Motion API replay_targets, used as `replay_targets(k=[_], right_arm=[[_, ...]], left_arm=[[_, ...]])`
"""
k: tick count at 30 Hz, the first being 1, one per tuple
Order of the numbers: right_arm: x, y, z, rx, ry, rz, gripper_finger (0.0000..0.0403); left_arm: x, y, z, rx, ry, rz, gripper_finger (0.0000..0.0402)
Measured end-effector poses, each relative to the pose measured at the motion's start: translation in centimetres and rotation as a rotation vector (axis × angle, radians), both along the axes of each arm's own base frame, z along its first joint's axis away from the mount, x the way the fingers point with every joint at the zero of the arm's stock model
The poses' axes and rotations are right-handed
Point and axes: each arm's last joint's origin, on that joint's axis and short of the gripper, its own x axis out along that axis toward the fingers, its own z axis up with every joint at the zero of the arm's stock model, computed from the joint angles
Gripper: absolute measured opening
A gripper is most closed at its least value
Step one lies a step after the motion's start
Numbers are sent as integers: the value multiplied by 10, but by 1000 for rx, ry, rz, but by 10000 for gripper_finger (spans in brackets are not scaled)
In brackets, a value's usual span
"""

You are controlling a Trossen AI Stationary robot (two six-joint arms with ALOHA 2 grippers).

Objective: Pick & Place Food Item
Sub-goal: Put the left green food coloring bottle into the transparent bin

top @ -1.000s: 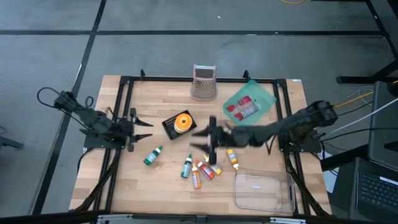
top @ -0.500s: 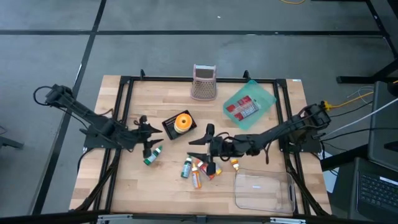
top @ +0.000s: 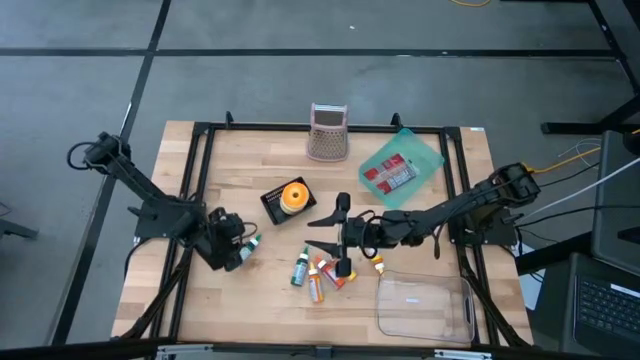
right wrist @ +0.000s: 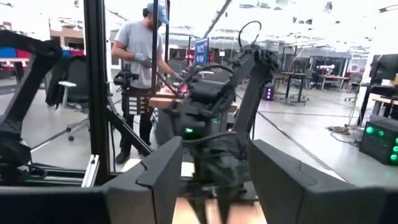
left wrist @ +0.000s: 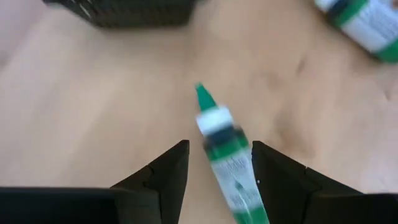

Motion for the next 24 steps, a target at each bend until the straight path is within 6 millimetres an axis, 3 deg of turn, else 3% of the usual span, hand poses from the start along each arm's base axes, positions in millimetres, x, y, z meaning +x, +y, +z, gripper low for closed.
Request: replay_targets(k=[5, 10, 16, 24], right_arm=[[-2, -2, 4, -23, -2, -5, 182], [-2, -3, 3, -42, 11, -9, 182], [-1, -5, 3, -44, 9, -15, 182], [-1, -5, 3, -42, 9, -15, 182]], left_arm=[[1, -16, 7, -53, 79, 26, 171], [5, -28, -3, -85, 145, 74, 171], [10, -32, -19, -76, 249, 100, 171], [13, -33, -20, -99, 258, 90, 171]])
